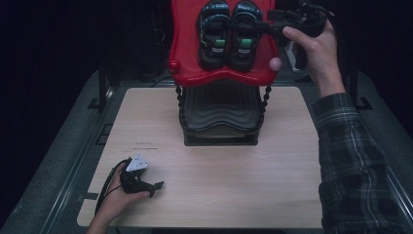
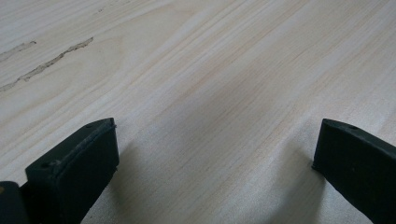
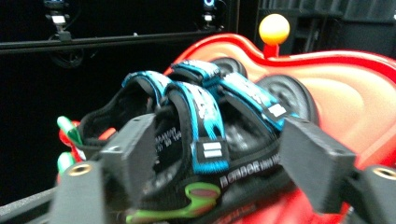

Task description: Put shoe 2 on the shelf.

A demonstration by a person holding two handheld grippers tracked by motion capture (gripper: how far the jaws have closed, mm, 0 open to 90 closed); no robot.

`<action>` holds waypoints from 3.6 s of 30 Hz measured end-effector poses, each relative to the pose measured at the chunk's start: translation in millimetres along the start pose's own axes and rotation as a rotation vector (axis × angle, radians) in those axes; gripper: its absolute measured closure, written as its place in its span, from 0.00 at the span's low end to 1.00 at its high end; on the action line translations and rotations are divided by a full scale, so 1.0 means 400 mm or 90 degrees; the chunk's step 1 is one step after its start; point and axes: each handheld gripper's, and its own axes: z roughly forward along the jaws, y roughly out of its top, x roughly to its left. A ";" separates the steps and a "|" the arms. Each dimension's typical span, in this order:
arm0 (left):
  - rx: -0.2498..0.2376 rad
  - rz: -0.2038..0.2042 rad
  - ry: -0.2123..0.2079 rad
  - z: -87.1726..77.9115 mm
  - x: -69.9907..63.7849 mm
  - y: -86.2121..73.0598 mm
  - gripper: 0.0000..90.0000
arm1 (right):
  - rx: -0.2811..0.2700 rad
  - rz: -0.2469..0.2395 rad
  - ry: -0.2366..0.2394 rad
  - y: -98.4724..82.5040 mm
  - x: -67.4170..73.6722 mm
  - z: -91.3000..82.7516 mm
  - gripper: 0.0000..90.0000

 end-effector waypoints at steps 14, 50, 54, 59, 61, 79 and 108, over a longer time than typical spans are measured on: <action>-0.001 -0.001 0.000 0.002 0.000 0.001 0.00 | 0.011 0.016 -0.033 -0.045 0.021 -0.093 0.19; -0.001 -0.003 0.000 0.004 -0.001 0.004 0.00 | 0.061 0.048 -0.080 -0.363 0.074 -0.259 0.19; -0.002 -0.004 0.000 0.004 -0.001 0.004 0.00 | 0.077 0.051 -0.086 -0.411 0.084 -0.269 0.19; -0.002 -0.003 0.000 0.004 -0.001 0.004 0.00 | 0.106 0.052 -0.093 -0.481 0.103 -0.280 0.19; -0.002 -0.003 0.000 0.004 -0.001 0.004 0.00 | 0.120 0.052 -0.096 -0.505 0.110 -0.283 0.19; -0.002 -0.003 0.001 0.004 -0.001 0.004 0.00 | 0.213 0.093 -0.096 -0.716 0.173 -0.316 0.19; -0.004 -0.002 0.000 0.004 -0.002 0.003 0.00 | 0.393 0.109 -0.154 -0.942 0.184 -0.366 0.19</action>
